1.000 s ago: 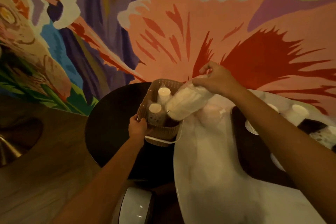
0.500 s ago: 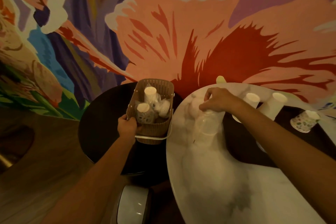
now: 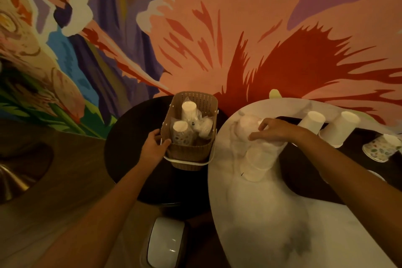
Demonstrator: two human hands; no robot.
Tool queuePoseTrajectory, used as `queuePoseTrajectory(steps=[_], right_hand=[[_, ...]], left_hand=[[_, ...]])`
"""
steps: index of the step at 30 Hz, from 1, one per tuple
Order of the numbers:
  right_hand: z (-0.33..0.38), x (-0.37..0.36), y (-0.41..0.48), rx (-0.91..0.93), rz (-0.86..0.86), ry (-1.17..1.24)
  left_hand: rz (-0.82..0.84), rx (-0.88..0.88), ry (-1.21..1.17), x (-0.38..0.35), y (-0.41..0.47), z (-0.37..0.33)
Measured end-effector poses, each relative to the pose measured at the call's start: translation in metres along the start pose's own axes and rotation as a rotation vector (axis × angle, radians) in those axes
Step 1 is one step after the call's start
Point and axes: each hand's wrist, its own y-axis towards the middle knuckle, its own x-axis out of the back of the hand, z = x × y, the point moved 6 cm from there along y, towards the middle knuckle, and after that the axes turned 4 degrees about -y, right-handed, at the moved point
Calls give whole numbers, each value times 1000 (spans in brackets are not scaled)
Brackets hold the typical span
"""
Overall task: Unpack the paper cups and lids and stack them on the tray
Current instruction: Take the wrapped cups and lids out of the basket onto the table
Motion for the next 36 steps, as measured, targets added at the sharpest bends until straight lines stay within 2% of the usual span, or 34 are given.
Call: queuePoseTrajectory(steps=[2, 3, 7, 9, 11, 13, 17, 21, 27, 31, 36], right_hand=[[5, 8, 2, -7, -14, -132], [10, 14, 3, -6, -59, -205], [49, 32, 1, -40, -223, -418], [78, 34, 0, 37, -286, -444], [115, 24, 5, 201, -284, -388], [147, 3, 19, 347, -211, -282], [188, -53, 64, 464, -45, -165], [207, -91, 105, 462, 8, -187], [206, -124, 129, 407, -50, -229], [199, -127, 118, 362, -1, -156], [188, -79, 83, 364, -176, -53]], left_hand=[[63, -155, 202, 2, 1, -8], [101, -177, 261, 2, 3, -9], [198, -156, 324, 4, 10, -13], [244, -150, 296, 2, 9, -17], [279, -130, 237, 1, 10, -17], [289, -108, 174, 2, 11, -12], [299, -46, 36, 0, 14, 1], [253, -36, -130, 1, 12, 8], [258, -55, -141, -6, 11, 8], [261, -36, -136, -7, 9, 5], [285, 5, -165, -8, 3, -1]])
